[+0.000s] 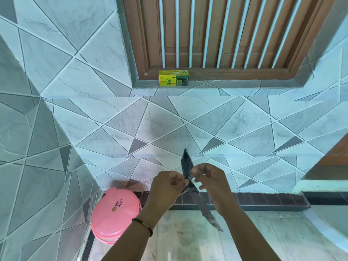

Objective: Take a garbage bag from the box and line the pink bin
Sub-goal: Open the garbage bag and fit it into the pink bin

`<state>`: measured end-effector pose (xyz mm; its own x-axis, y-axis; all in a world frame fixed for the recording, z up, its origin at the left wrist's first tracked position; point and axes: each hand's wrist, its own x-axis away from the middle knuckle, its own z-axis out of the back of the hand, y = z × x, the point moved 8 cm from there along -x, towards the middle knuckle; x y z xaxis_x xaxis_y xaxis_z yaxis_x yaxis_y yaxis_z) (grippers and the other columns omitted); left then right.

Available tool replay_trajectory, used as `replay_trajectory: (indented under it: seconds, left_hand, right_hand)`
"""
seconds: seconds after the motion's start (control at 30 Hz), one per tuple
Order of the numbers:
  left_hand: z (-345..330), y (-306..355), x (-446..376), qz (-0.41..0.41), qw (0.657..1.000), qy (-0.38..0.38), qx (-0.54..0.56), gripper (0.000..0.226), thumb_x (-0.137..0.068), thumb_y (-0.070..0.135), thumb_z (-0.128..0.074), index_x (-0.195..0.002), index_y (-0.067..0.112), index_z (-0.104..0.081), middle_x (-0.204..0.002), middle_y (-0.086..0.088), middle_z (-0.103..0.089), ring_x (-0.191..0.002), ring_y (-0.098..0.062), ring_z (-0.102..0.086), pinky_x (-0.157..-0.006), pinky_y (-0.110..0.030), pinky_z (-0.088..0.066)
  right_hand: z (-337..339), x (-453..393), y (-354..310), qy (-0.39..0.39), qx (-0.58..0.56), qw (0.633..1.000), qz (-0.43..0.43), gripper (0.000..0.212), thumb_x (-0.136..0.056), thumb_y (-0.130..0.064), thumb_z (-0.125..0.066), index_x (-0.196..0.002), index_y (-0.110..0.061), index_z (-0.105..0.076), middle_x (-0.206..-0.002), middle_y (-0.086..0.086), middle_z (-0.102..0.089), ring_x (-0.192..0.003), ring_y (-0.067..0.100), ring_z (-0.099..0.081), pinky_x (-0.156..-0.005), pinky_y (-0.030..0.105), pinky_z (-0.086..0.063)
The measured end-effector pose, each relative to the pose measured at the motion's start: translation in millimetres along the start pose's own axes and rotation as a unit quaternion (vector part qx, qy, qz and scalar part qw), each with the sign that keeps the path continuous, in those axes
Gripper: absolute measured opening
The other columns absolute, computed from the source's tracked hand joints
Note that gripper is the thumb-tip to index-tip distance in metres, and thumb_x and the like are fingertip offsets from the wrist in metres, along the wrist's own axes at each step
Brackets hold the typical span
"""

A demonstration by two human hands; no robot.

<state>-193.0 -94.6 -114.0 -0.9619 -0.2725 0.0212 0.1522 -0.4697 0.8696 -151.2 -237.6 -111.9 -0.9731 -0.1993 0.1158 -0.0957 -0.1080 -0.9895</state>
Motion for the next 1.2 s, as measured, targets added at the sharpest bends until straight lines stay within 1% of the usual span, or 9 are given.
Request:
replay_trajectory:
  seconds: [0.07,0.2,0.33,0.57,0.7,0.8,0.9,1.03,1.2]
  left_hand:
    - [4,0,-1,0.004,0.999,0.014,0.028,0.011,-0.075,0.025,-0.074,-0.067,0.022,-0.067,-0.056,0.009,-0.064,-0.049,-0.004,-0.057,-0.056,-0.019,-0.044]
    - [5,11,4,-0.047,0.998,0.023,-0.024,0.015,-0.072,0.026,-0.076,-0.062,0.027,-0.064,-0.052,0.014,-0.061,-0.048,0.004,-0.054,-0.054,-0.010,-0.041]
    - [5,5,4,-0.029,1.000,0.010,-0.002,0.011,-0.072,0.028,-0.077,-0.068,0.024,-0.068,-0.062,0.009,-0.067,-0.057,-0.004,-0.060,-0.061,-0.016,-0.046]
    - [5,-16,3,0.077,0.985,0.011,0.153,0.011,-0.076,0.009,-0.073,-0.087,0.011,-0.071,-0.076,-0.007,-0.073,-0.072,-0.022,-0.070,-0.080,-0.036,-0.058]
    - [3,-8,6,0.050,0.982,0.004,0.181,0.022,-0.078,0.008,-0.070,-0.100,0.010,-0.072,-0.087,-0.008,-0.076,-0.081,-0.023,-0.072,-0.084,-0.039,-0.057]
    - [8,3,8,0.026,0.981,0.031,0.187,0.012,-0.079,0.013,-0.070,-0.091,0.015,-0.074,-0.082,-0.004,-0.075,-0.070,-0.014,-0.068,-0.073,-0.027,-0.056]
    - [9,8,10,0.014,0.979,0.035,0.199,0.006,-0.079,0.018,-0.071,-0.077,0.023,-0.074,-0.076,-0.006,-0.075,-0.066,-0.015,-0.066,-0.066,-0.027,-0.054]
    - [6,9,14,0.019,0.980,0.026,0.194,0.012,-0.074,0.023,-0.075,-0.064,0.026,-0.072,-0.072,-0.008,-0.074,-0.065,-0.018,-0.064,-0.071,-0.034,-0.055]
    - [1,5,16,0.031,0.980,0.035,0.195,0.030,-0.069,0.024,-0.080,-0.052,0.020,-0.055,-0.047,0.005,-0.052,-0.047,-0.007,-0.044,-0.050,-0.015,-0.040]
  right_hand:
    - [-4,-1,5,-0.036,0.057,0.998,-0.013,0.011,-0.083,-0.024,-0.067,-0.076,-0.016,-0.068,-0.068,-0.002,-0.067,-0.065,0.010,-0.059,-0.055,0.022,-0.046]
    - [-15,1,14,-0.109,0.006,0.993,-0.052,0.009,-0.083,-0.020,-0.068,-0.074,-0.017,-0.069,-0.067,-0.001,-0.067,-0.065,0.012,-0.057,-0.058,0.027,-0.045]
    - [-13,1,13,-0.109,-0.035,0.992,-0.050,0.015,-0.085,-0.018,-0.065,-0.071,-0.015,-0.067,-0.067,0.003,-0.062,-0.068,0.018,-0.054,-0.058,0.028,-0.043]
    - [-14,3,11,-0.121,0.078,0.989,-0.024,0.005,-0.085,-0.019,-0.066,-0.082,-0.022,-0.066,-0.080,-0.001,-0.065,-0.072,0.013,-0.060,-0.061,0.025,-0.048]
    - [-10,3,13,-0.091,0.017,0.996,-0.013,0.010,-0.087,-0.011,-0.062,-0.084,-0.018,-0.070,-0.074,0.002,-0.067,-0.069,0.015,-0.059,-0.060,0.025,-0.049]
    - [-4,2,10,-0.076,-0.051,0.996,-0.006,0.011,-0.088,-0.013,-0.061,-0.087,-0.014,-0.071,-0.074,0.004,-0.069,-0.070,0.020,-0.060,-0.061,0.026,-0.052]
    - [-5,4,7,-0.103,-0.089,0.991,0.007,0.013,-0.086,-0.017,-0.062,-0.091,-0.009,-0.071,-0.075,0.004,-0.069,-0.070,0.022,-0.060,-0.062,0.029,-0.052]
    - [-11,9,6,-0.134,-0.103,0.986,0.007,0.033,-0.077,-0.035,-0.063,-0.091,-0.005,-0.069,-0.079,0.009,-0.066,-0.069,0.021,-0.058,-0.062,0.030,-0.051]
    - [-13,10,14,-0.160,-0.110,0.981,-0.024,0.032,-0.077,-0.037,-0.062,-0.090,-0.009,-0.071,-0.081,0.008,-0.065,-0.072,0.020,-0.057,-0.061,0.029,-0.050]
